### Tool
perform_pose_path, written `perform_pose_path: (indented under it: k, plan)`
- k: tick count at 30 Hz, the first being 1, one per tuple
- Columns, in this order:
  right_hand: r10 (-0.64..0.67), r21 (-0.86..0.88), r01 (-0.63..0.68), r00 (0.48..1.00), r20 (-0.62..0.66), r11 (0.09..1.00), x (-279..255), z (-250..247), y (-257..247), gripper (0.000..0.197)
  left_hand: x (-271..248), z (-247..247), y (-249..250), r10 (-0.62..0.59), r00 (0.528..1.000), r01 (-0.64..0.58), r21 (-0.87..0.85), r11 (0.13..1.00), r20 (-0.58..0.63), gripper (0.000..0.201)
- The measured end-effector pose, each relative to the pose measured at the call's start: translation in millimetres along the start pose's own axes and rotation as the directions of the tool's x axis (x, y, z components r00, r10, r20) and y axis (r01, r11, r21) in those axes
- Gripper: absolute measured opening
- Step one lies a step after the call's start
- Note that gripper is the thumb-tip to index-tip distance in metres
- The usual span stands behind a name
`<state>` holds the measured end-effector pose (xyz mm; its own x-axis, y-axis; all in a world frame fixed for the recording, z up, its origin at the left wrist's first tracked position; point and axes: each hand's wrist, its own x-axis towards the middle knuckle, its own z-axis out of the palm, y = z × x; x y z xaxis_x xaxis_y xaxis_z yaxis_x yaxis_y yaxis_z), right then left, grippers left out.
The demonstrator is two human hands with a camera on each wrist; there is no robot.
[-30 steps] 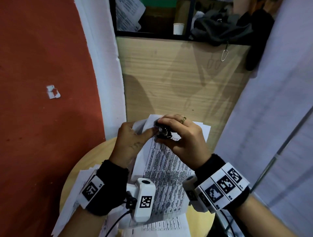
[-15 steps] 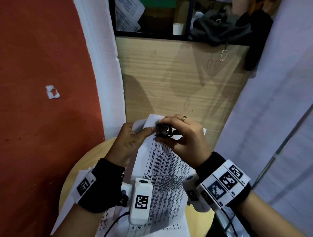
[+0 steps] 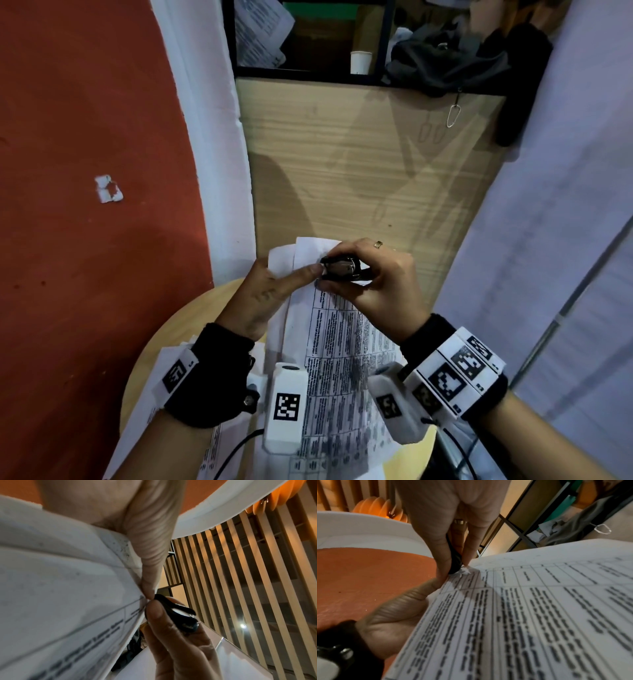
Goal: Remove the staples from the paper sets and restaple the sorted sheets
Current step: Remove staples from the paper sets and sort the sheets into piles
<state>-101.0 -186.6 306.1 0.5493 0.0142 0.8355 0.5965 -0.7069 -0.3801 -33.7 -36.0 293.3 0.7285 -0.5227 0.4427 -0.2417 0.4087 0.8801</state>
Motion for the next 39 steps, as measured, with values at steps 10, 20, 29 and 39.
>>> perform_pose_path:
  k: [10, 20, 29, 39]
  plan:
    - [0.033, 0.071, -0.033, 0.999, -0.008, 0.997, -2.8, 0.1, -2.6, 0.036, 4.7, 2.6, -4.6, 0.004, 0.980, 0.022, 0.128, 0.992, -0.198, 0.019]
    - [0.034, 0.054, -0.032, 0.999, -0.026, 0.998, -3.2, 1.2, -1.9, 0.031, 4.1, 2.0, -2.4, 0.027, 0.983, 0.003, 0.159, 0.987, -0.183, 0.010]
    - [0.285, 0.348, -0.265, 0.959, -0.005, 0.899, -7.8, 5.0, -2.5, 0.033, -0.1, 0.1, -6.4, -0.021, 0.995, 0.017, -0.047, 0.999, -0.093, 0.029]
    - [0.365, 0.481, -0.322, 0.931, 0.003, 0.816, -4.7, -0.5, -4.0, 0.032, 0.3, -6.1, -10.2, 0.023, 0.977, -0.012, 0.052, 0.999, -0.213, 0.025]
